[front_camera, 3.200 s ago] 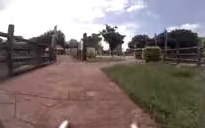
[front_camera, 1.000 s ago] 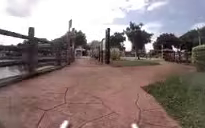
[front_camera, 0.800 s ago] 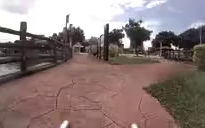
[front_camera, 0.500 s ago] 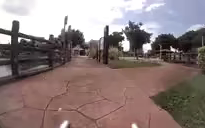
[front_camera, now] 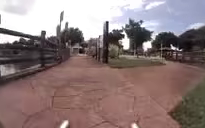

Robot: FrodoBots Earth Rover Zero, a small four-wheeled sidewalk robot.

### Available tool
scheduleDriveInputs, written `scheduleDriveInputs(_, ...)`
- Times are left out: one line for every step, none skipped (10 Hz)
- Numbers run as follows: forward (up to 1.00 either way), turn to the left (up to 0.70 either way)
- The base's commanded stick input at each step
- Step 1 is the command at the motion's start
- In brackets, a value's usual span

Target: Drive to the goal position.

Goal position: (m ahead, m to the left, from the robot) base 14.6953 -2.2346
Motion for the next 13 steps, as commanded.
scheduleDriveInputs(1.0,-0.4)
scheduleDriveInputs(1.0,-0.4)
scheduleDriveInputs(1.0,-0.4)
scheduleDriveInputs(1.0,-0.4)
scheduleDriveInputs(1.0,-0.4)
scheduleDriveInputs(1.0,-0.4)
scheduleDriveInputs(1.0,-0.4)
scheduleDriveInputs(1.0,-0.4)
scheduleDriveInputs(1.0,-0.4)
scheduleDriveInputs(1.0,-0.4)
scheduleDriveInputs(1.0,-0.4)
scheduleDriveInputs(1.0,-0.4)
scheduleDriveInputs(1.0,-0.4)
